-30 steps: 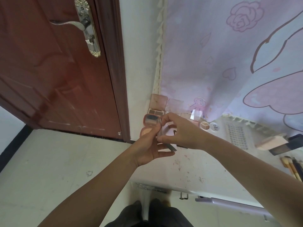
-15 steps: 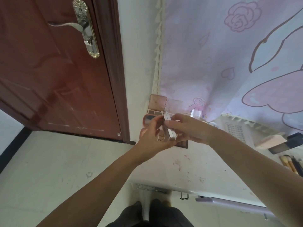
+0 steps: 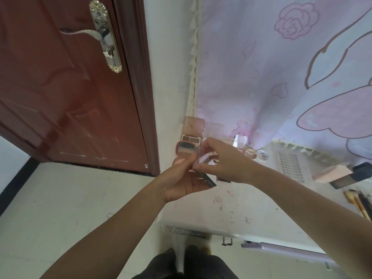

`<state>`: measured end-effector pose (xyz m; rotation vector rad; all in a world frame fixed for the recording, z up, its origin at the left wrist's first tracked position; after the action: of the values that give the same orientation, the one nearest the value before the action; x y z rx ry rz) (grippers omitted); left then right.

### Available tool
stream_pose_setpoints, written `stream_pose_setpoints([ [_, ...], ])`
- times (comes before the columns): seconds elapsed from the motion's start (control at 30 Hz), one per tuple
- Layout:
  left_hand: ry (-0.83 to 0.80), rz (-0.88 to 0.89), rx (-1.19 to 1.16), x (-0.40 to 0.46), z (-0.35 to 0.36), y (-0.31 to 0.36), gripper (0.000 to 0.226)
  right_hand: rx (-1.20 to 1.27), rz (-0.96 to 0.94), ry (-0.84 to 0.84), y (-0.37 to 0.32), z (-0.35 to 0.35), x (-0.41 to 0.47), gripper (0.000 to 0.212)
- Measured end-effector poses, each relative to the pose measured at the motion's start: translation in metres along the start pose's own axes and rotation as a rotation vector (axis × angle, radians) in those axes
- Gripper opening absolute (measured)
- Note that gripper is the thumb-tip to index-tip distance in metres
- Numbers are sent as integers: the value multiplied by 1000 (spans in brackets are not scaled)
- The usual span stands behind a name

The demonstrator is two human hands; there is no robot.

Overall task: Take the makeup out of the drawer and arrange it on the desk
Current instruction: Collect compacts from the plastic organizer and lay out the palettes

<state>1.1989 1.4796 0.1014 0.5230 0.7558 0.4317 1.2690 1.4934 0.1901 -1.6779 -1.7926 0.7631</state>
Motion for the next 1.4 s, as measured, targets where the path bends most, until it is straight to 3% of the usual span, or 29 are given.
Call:
stream_pose_setpoints([
  [0.27,40,29,4,1,3,1,59,-122,-62,-23,-2,-5,-1,38],
  [0.47,30,27,-21,2,6,3,57,1,-17,0,-1,-10,-1,36],
  [0.63,-9,-43,-113,0,10,-7,69,173,68,-55,11,-18,2,26],
  [0.73,-125,-140,-211,0,16,-15,70,304,186,-134,19,-22,9,8],
  [0.83,-217,-208,-212,0,10,-24,67,441,298,-67,36,-29,16,26],
  [0.9,-207,-187,-192,3,-8,-31,65,390,326,-39,51,-26,16,26],
  [1.0,-74,-181,-213,7,-42,-50,54,223,353,-95,77,3,12,12],
  [1.13,233,-82,-46,13,-86,-71,29,-222,195,-109,94,42,16,14],
  [1.27,632,114,402,8,-131,-57,30,-229,159,-86,98,81,28,14],
  [1.4,679,183,825,9,-138,-43,34,-215,176,-81,104,105,39,22],
])
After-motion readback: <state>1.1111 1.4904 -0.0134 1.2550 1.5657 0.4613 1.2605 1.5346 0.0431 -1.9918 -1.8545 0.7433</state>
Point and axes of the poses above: each hand's wrist, its own x-axis towards the middle knuckle, its own z-axis out of the palm, y = z × x, the point moved 9 cm from there along x, towards the middle knuckle, and after that the axes turned 10 degrees about y, right-handed, at the moved point
